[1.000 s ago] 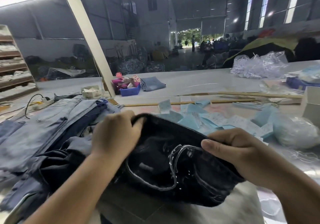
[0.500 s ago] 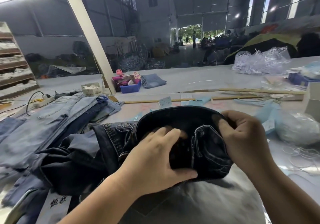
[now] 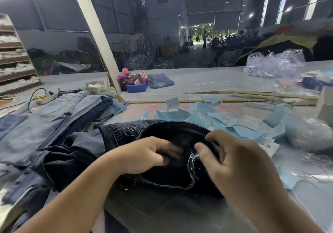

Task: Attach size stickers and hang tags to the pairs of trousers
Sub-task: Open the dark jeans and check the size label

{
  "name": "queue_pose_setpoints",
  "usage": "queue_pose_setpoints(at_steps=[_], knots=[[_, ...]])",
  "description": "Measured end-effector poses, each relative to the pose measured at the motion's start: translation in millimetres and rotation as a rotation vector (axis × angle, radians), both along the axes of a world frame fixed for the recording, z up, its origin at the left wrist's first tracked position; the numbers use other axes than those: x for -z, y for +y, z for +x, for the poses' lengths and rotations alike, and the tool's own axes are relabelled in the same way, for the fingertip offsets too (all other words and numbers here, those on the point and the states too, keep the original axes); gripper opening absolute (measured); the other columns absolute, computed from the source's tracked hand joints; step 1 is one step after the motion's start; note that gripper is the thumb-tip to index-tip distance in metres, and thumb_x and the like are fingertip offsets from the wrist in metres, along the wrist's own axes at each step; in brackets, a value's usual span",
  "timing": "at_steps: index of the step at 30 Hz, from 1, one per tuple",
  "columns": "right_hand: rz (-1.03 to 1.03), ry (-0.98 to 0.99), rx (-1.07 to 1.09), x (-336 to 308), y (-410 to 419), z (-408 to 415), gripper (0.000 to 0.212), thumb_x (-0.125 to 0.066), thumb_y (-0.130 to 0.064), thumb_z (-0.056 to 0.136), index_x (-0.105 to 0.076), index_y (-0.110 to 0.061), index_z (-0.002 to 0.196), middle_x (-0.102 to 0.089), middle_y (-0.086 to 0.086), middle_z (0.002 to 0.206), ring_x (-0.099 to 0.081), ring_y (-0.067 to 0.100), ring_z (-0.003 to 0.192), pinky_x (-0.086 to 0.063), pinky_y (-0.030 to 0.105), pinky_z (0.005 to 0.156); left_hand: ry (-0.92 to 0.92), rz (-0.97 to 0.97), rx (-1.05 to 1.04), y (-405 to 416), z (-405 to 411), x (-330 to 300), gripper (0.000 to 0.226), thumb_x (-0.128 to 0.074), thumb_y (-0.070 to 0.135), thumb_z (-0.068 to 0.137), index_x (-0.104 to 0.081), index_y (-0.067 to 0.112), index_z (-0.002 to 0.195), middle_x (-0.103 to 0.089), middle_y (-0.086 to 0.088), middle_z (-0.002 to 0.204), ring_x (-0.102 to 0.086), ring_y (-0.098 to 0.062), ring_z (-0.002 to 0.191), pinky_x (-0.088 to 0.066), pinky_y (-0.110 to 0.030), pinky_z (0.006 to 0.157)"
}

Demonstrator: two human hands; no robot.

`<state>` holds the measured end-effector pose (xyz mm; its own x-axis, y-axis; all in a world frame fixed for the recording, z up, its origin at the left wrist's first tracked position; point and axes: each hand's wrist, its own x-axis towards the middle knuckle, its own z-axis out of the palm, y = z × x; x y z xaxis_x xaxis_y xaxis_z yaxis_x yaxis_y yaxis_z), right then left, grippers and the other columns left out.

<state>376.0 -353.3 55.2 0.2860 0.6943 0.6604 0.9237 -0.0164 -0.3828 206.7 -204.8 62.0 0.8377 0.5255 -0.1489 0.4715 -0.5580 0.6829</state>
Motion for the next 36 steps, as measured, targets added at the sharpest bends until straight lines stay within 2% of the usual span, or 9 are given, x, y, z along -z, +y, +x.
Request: queue_pose_setpoints(at_steps=[4,6,8,11,15,19,24,31,36], knots=[[-0.294,-0.072,0.108,15.8,2.3,-12.5,0.059,-0.011,-0.08,0.079,-0.042,-0.03,0.075,-0.045,-0.009,0.054,-0.04,0.006,0.053,-0.044,0.03,0.062,-0.309,-0.133,-0.184,-7.1,-4.2,-5.9,0.045,-0.041,-0.021,0.089,-0.069,0.008,0.108,-0.075,-0.009,0.1,-0.07,-0.017,0.095,-0.055,-0.025,0.086],[-0.329,-0.066,0.14,22.5,5.1,-9.2,0.046,-0.025,-0.076,0.081,-0.032,-0.031,0.075,-0.043,-0.01,0.067,-0.038,0.011,0.064,-0.037,0.029,0.067,-0.525,-0.019,-0.297,-10.0,-9.0,-8.8,0.037,-0.049,-0.013,0.092,-0.072,0.015,0.097,-0.076,-0.004,0.09,-0.071,-0.015,0.084,-0.058,-0.024,0.075],[-0.323,-0.058,0.147,30.7,7.9,-3.8,0.028,-0.05,-0.058,0.082,-0.035,-0.035,0.083,-0.041,-0.012,0.073,-0.031,0.01,0.064,-0.031,0.026,0.068,-0.597,0.353,-0.37,-12.2,-15.2,-9.0,0.027,-0.061,-0.001,0.089,-0.072,0.024,0.09,-0.074,0.009,0.085,-0.068,-0.006,0.078,-0.053,-0.014,0.071],[-0.253,-0.031,0.144,39.1,11.2,3.0,0.03,-0.077,-0.024,0.069,-0.057,-0.028,0.091,-0.049,-0.01,0.073,-0.038,0.011,0.061,-0.024,0.023,0.063,-0.358,0.764,-0.315,-13.8,-20.5,-8.2,0.019,-0.072,0.017,0.083,-0.071,0.033,0.093,-0.064,0.026,0.092,-0.058,0.005,0.093,-0.041,-0.004,0.081],[-0.117,-0.052,0.122,41.9,14.6,5.0,0.056,-0.092,-0.006,0.045,-0.07,-0.017,0.096,-0.055,-0.006,0.071,-0.058,0.02,0.063,-0.021,0.005,0.065,0.019,0.6,-0.153,-14.3,-25.1,-2.8,0.009,-0.069,0.034,0.086,-0.072,0.038,0.093,-0.052,0.031,0.111,-0.039,0.01,0.111,-0.029,-0.019,0.106],[-0.095,-0.16,0.146,43.0,19.9,5.3,0.058,-0.094,-0.01,0.04,-0.07,-0.02,0.092,-0.054,-0.005,0.071,-0.059,0.026,0.067,-0.032,0.026,0.062,0.238,0.537,-0.112,-20.2,-27.3,4.9,0.033,-0.061,0.065,0.076,-0.063,0.046,0.103,-0.034,0.033,0.123,-0.023,0.007,0.12,-0.016,-0.026,0.11],[-0.145,-0.128,0.172,49.4,23.3,8.6,0.056,-0.091,-0.009,0.045,-0.069,-0.022,0.095,-0.054,-0.005,0.073,-0.059,0.026,0.071,-0.03,0.028,0.065,0.257,0.714,-0.236,-38.9,-20.5,19.2,0.062,-0.05,0.079,0.066,-0.046,0.046,0.119,-0.018,0.022,0.123,-0.02,-0.006,0.12,-0.019,-0.031,0.109],[0.004,-0.067,0.137,54.2,27.8,14.9,0.044,-0.09,-0.003,0.056,-0.071,-0.012,0.094,-0.058,0.002,0.076,-0.06,0.031,0.073,-0.038,0.032,0.066,0.239,0.722,-0.165,-50.1,-5.3,27.6,0.049,-0.051,0.064,0.085,-0.044,0.05,0.131,-0.008,0.021,0.139,-0.016,-0.014,0.13,-0.017,-0.037,0.106],[0.228,-0.086,0.099,52.8,39.4,16.0,0.034,-0.087,-0.005,0.064,-0.068,-0.011,0.092,-0.056,0.004,0.081,-0.053,0.029,0.076,-0.046,0.037,0.062,0.318,0.842,-0.254,-54.8,-3.5,18.7,0.063,-0.048,0.083,0.065,-0.057,0.037,0.106,-0.013,0.017,0.14,-0.02,-0.016,0.126,-0.02,-0.041,0.102]])
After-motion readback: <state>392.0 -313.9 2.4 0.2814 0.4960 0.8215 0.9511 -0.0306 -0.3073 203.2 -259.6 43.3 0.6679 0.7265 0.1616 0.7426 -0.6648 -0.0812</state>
